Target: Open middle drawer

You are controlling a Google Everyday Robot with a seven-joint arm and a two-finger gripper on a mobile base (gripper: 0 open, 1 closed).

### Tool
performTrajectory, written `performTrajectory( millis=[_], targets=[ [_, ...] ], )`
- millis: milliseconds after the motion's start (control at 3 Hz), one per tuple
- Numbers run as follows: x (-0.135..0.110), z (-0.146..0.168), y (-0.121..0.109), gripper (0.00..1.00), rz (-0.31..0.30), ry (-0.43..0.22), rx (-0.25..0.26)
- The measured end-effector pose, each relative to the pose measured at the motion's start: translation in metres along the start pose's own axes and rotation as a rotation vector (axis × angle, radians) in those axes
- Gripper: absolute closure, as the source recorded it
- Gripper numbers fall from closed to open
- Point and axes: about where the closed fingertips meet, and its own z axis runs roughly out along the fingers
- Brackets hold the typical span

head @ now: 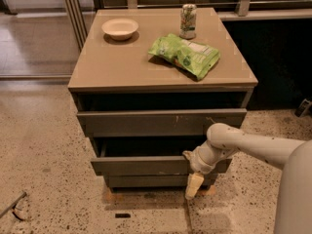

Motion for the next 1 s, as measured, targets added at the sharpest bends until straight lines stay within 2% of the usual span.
performTrajectory(
  millis=[1000],
  targets=[
    [0.002,-0.023,0.094,0.00,0.111,-0.063,-0.181]
  ],
)
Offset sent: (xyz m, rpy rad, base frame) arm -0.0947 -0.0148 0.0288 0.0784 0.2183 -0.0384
